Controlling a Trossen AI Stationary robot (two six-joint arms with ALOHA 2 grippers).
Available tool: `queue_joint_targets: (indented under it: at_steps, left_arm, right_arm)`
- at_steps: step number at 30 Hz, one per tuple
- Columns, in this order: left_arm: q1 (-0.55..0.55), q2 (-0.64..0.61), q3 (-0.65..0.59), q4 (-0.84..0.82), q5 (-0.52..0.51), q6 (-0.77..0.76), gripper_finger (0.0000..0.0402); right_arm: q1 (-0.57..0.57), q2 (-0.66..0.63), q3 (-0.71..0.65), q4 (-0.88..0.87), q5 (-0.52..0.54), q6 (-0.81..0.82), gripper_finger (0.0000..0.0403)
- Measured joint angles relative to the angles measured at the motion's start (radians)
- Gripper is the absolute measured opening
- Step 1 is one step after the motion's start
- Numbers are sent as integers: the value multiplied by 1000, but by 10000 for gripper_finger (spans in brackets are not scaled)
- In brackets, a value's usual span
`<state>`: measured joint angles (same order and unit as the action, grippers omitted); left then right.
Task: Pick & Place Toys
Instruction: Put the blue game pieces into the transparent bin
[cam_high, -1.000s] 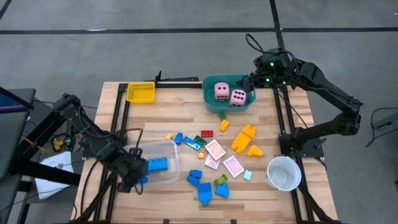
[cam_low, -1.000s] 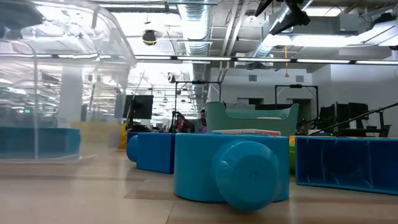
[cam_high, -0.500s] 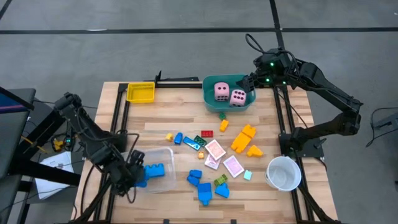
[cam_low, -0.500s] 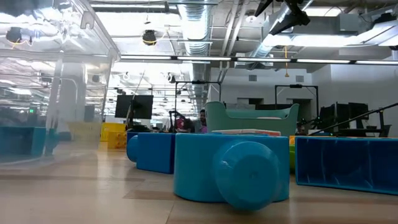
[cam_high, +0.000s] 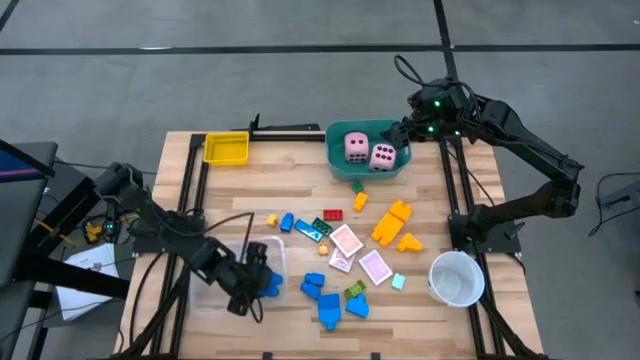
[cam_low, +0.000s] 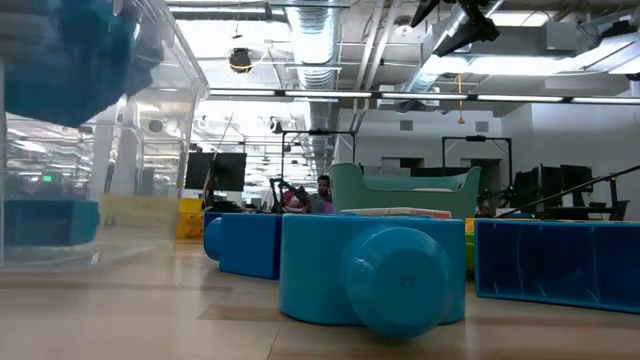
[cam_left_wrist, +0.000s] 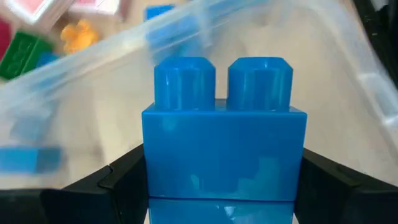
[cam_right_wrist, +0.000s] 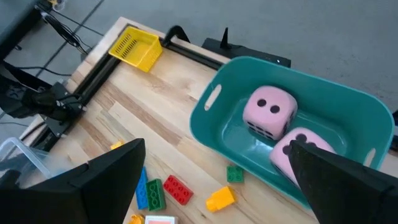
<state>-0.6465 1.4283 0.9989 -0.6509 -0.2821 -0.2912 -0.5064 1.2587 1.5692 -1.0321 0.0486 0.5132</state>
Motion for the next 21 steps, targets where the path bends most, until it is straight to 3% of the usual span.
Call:
queue_joint_targets:
  at_steps: [10,21]
  left_arm:
    - [-82,-17,0,47,-2,70,286]
    - [-8,-86,0,22,-77,-38,286]
  right_arm:
    - [0,0,0,-37,0,0,386]
    - [0,0,0,-37,0,0,386]
